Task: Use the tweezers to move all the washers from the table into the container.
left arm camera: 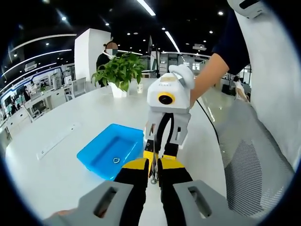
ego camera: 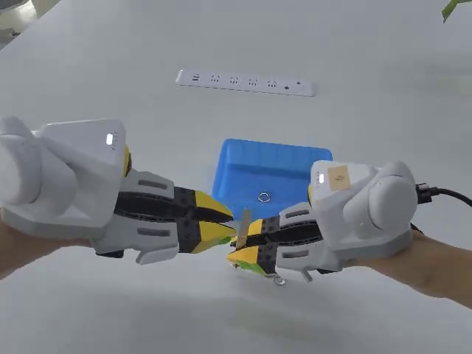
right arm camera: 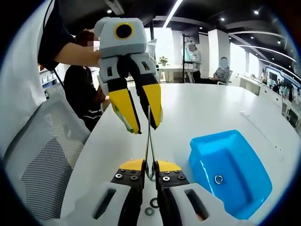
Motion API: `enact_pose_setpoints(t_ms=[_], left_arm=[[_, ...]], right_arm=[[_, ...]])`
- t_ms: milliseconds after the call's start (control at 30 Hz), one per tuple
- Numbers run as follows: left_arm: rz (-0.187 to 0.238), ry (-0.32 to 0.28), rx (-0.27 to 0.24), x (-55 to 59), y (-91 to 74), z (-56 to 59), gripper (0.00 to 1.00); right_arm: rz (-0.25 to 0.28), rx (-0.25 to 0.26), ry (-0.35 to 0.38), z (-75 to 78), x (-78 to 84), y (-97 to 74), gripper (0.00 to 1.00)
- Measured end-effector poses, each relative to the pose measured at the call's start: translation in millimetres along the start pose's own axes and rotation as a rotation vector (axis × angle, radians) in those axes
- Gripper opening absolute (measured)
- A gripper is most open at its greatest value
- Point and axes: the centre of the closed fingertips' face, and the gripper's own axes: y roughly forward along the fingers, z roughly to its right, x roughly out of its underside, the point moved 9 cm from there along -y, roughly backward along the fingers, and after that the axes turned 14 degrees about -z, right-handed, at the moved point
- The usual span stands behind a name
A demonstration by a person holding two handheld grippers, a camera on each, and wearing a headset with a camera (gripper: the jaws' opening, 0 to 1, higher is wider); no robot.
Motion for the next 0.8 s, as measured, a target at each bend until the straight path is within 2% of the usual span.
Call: enact_pose_setpoints(t_ms=[200,267,500,800], left_arm=[[0.002,-0.033,-0.045,2.3,-12.2,1.0,0.14],[0.017,-0.052,-0.075,2.3,-16.2,1.7,0.14],[0.03,-0.057,-0.078,0.6,-20.7,9.8,0.14],[0.04,-0.052,-0.076,-1.8,-19.9,11.4,0.14]], right_arm=[[0.013,0.006,0.009,-3.3,-1.2,-15.1,0.09],[0.02,0.009,0.004,-5.3,-3.1,-21.7,0.09],[0.007,0.023,-0.023,-6.7,-7.2,-39.0,0.09],[0.006,0.064,-0.026,9.3,-17.9,-66.1,0.09]])
